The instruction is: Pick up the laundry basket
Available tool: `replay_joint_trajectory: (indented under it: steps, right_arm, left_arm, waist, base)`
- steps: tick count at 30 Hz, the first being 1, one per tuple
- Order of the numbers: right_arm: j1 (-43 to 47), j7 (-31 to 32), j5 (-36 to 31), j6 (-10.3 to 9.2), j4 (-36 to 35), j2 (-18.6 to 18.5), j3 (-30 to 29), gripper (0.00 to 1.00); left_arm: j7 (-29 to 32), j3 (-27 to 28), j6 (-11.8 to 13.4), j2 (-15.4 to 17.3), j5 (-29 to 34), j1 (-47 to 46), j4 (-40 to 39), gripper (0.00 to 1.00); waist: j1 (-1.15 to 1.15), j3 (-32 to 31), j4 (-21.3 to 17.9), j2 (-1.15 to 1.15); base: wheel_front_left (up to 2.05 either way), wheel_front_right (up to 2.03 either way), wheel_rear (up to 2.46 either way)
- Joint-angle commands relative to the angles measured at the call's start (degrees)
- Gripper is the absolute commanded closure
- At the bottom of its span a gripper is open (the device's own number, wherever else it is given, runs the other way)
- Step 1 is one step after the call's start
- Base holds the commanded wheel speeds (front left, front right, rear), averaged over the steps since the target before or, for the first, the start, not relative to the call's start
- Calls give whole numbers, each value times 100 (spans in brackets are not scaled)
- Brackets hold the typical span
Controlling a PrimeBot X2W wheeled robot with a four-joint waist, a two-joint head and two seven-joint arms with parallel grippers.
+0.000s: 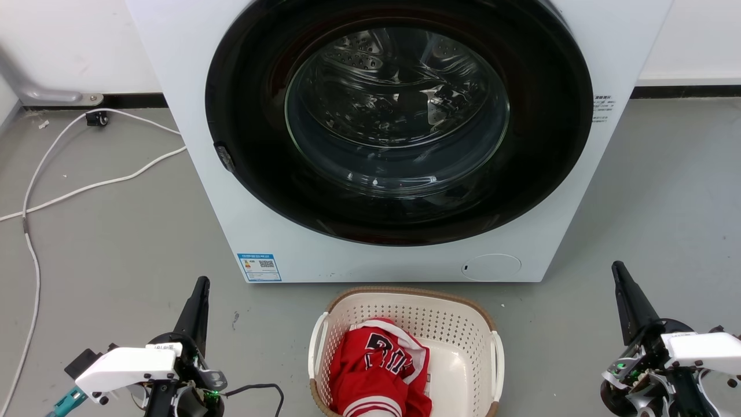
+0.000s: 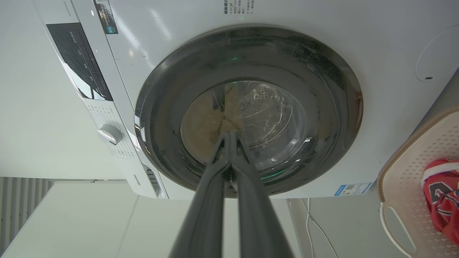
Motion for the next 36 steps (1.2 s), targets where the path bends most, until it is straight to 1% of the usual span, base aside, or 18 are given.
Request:
replay_joint_trajectory:
  steps: [1, 27, 28, 31, 36]
  right_arm:
    - [-62, 22, -22, 15, 6, 18, -8, 100]
    - [-62, 21, -23, 15, 7, 19, -11, 100]
    - [-62, 22, -23, 15, 7, 20, -11, 0]
    - [85, -1, -6, -1, 100, 12, 8, 0]
    - [115, -143, -59, 0, 37, 12, 78, 0]
  left_arm:
    - [30, 20, -19, -6, 12, -53, 8, 100]
    - [29, 33, -19, -14, 25, -55, 9, 100]
    - [30, 33, -19, -14, 25, -55, 9, 0]
    - [16, -8, 7, -32, 10, 83, 104, 0]
    - [-129, -173, 5, -31, 70, 67, 60, 0]
  waist:
    - [0, 0, 0, 0]
    - [0, 0, 0, 0]
    - [0, 0, 0, 0]
    - [0, 1, 0, 0]
    - [0, 4, -2, 0]
  base:
    - [0, 0, 0]
    - [0, 0, 0]
    - [0, 0, 0]
    - [0, 0, 0]
    - [0, 0, 0]
